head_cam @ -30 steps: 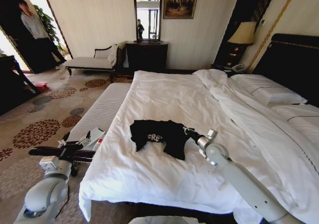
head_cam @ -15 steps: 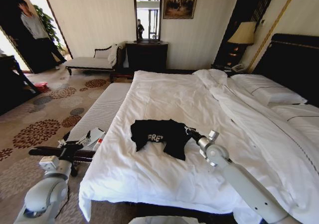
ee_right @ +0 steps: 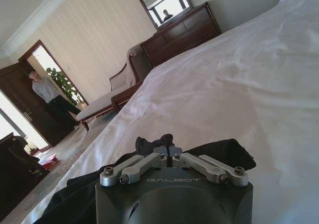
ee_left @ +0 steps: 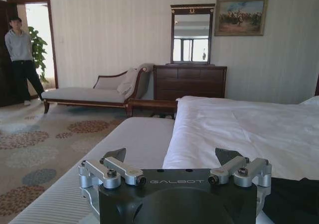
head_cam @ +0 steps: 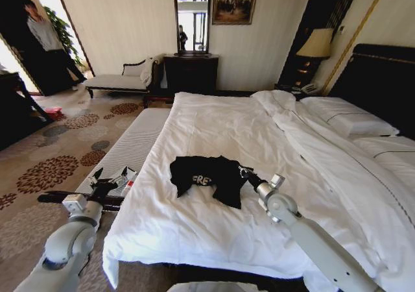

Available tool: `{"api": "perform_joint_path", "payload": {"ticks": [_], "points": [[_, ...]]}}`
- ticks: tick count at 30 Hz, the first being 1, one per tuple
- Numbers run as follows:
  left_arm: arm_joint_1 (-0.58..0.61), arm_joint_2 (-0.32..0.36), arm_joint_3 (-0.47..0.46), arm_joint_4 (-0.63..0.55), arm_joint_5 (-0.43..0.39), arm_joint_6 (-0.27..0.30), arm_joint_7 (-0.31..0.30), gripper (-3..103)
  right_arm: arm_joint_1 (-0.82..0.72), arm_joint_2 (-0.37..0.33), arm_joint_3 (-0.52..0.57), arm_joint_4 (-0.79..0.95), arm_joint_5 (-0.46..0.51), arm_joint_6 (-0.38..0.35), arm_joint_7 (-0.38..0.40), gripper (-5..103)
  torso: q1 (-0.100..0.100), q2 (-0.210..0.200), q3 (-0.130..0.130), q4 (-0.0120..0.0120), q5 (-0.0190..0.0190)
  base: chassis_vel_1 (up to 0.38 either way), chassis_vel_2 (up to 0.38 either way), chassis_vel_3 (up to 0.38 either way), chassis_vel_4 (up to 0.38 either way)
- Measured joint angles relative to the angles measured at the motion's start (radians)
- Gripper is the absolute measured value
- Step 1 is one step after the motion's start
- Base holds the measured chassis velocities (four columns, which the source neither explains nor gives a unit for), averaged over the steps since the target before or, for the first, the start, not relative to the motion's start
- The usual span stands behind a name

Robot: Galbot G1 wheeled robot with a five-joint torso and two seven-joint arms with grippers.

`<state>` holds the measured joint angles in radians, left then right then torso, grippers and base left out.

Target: Fold the clothes on the bed.

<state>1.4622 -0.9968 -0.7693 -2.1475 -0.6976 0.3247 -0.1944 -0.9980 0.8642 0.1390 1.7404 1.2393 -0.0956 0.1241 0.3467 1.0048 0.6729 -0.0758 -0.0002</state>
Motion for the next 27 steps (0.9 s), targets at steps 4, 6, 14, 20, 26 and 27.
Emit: {"api": "perform_joint_path", "payload": {"ticks": [4,6,14,20,26,27], "points": [[-0.076,0.046,0.070,-0.009,-0.164,0.097,-0.089,100,0.031,0.007,-0.035,-0.023,0.000,0.000,0.003,0,0.000,0.000,0.000,0.0013,0.0002,0.000,0.000,0.000,0.000],[-0.111,0.056,0.103,-0.007,-0.195,0.127,-0.113,100,0.034,0.009,-0.040,-0.029,-0.001,0.000,0.005,0,0.000,0.000,0.000,0.0012,0.0003,0.000,0.000,0.000,0.000],[-0.369,0.112,0.398,0.044,-0.149,0.223,-0.151,100,0.042,0.025,-0.044,-0.062,-0.012,0.003,0.006,0,0.000,0.000,0.000,0.0006,0.0004,0.000,0.000,0.000,0.000],[-0.553,0.119,0.622,0.081,-0.118,0.291,-0.197,100,0.035,0.033,-0.031,-0.067,-0.018,0.005,0.006,0,0.000,0.000,0.000,0.0007,0.0003,0.000,0.000,0.000,0.000],[-0.722,0.101,0.790,0.120,-0.135,0.397,-0.277,100,0.016,0.033,-0.006,-0.072,-0.025,0.009,0.005,0,0.000,0.000,0.000,0.0006,0.0006,0.000,0.000,0.000,0.000],[-0.742,0.095,0.808,0.126,-0.148,0.407,-0.296,100,0.013,0.033,-0.001,-0.072,-0.025,0.009,0.005,0,0.000,0.000,0.000,0.0004,0.0003,0.000,0.000,0.000,0.000]]}}
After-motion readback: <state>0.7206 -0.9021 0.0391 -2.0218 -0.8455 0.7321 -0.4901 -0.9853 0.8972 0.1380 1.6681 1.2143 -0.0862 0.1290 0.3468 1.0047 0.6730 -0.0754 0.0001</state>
